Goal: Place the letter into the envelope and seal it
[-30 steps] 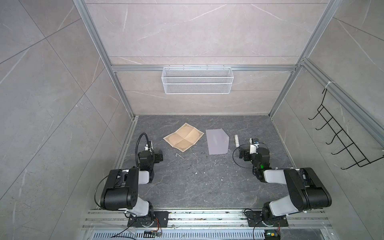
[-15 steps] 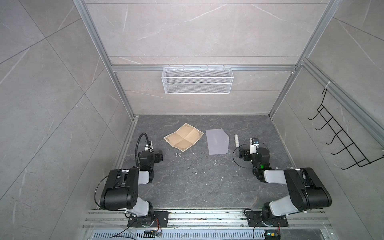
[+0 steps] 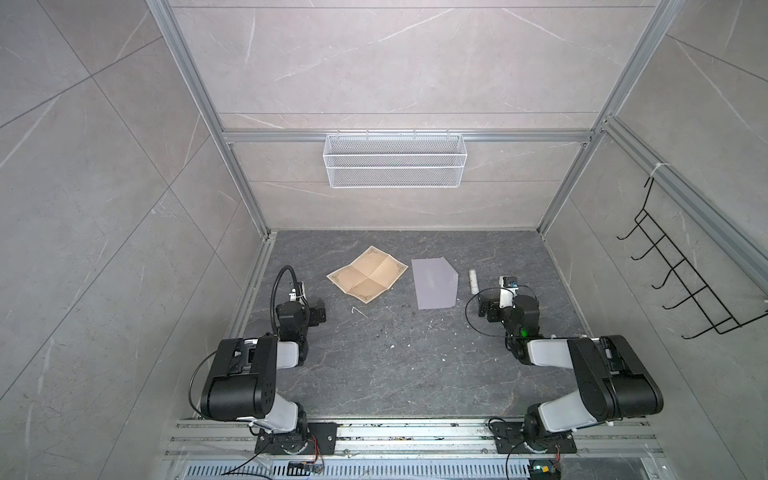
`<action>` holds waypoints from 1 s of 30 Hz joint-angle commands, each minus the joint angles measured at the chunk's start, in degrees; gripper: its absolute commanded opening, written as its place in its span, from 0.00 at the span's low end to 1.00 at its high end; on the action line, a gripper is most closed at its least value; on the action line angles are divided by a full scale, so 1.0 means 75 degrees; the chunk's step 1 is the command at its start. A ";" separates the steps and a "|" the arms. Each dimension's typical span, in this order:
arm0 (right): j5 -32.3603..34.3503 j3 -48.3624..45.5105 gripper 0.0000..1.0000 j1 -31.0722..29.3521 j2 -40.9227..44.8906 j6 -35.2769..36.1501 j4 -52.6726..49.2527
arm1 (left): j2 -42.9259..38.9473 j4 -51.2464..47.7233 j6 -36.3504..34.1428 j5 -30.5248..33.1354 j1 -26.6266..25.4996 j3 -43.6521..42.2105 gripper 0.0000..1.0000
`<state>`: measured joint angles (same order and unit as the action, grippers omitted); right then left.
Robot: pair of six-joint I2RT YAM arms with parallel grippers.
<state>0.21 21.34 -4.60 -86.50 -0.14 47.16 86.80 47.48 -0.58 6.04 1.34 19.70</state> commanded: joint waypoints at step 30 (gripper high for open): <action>-0.3080 0.2784 0.99 -0.0043 0.4033 -0.3171 -0.6953 | -0.5455 -0.7273 0.7409 -0.3431 -0.0296 0.2140 0.95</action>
<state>-19.35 42.63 -4.60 -57.95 -21.10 -3.95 45.47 -6.42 48.97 -14.28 0.19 36.10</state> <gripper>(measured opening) 0.990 0.956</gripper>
